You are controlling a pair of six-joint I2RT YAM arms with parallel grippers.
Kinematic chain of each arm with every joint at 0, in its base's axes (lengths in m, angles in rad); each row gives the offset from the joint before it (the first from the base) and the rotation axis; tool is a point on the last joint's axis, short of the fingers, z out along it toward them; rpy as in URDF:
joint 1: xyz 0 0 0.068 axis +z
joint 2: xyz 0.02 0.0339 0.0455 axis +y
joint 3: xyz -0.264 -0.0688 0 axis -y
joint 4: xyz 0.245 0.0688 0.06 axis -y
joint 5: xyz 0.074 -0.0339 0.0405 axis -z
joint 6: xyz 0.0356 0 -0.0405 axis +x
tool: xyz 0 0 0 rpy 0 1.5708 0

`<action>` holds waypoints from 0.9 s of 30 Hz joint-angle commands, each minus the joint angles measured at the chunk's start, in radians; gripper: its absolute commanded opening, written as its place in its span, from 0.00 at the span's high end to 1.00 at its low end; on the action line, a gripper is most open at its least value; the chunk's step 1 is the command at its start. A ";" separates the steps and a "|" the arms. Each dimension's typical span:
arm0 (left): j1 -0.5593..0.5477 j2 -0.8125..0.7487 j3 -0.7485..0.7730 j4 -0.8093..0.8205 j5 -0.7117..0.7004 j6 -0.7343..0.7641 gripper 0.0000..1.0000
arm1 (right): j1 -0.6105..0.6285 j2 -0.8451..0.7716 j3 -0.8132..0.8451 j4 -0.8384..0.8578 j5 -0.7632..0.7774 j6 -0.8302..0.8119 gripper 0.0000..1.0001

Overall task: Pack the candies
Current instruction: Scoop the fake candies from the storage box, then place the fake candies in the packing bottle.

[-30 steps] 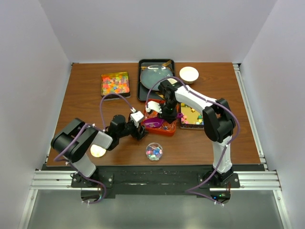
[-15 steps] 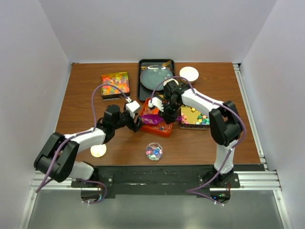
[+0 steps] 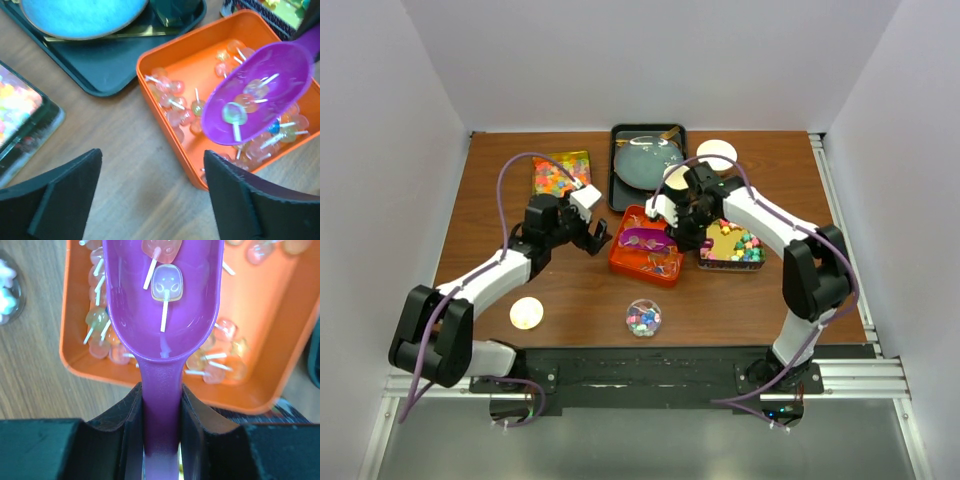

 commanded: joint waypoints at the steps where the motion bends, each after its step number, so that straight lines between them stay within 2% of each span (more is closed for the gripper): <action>1: 0.008 -0.024 0.058 -0.033 -0.025 0.046 0.10 | -0.002 -0.137 -0.009 -0.065 -0.015 -0.083 1.00; 6: 0.006 -0.041 0.046 -0.034 -0.017 0.081 0.06 | -0.001 -0.228 -0.009 -0.209 0.051 -0.207 1.00; 8: 0.008 -0.053 0.027 -0.031 -0.008 0.109 0.06 | 0.004 -0.257 0.000 -0.315 0.071 -0.269 1.00; 12: 0.016 -0.099 -0.013 0.018 -0.069 0.103 0.02 | 0.048 -0.295 0.001 -0.442 0.182 -0.313 1.00; 15: 0.028 -0.116 -0.027 0.029 -0.118 0.092 0.00 | 0.128 -0.340 -0.031 -0.479 0.295 -0.303 1.00; 18: 0.033 -0.096 -0.005 0.006 -0.109 0.098 0.01 | 0.258 -0.365 -0.060 -0.475 0.421 -0.248 1.00; 23: 0.034 -0.015 0.018 0.033 -0.063 0.046 0.14 | 0.346 -0.314 0.001 -0.498 0.560 -0.125 1.00; 27: 0.031 0.068 0.019 0.097 -0.126 0.000 0.29 | 0.404 -0.268 0.046 -0.536 0.676 -0.063 1.00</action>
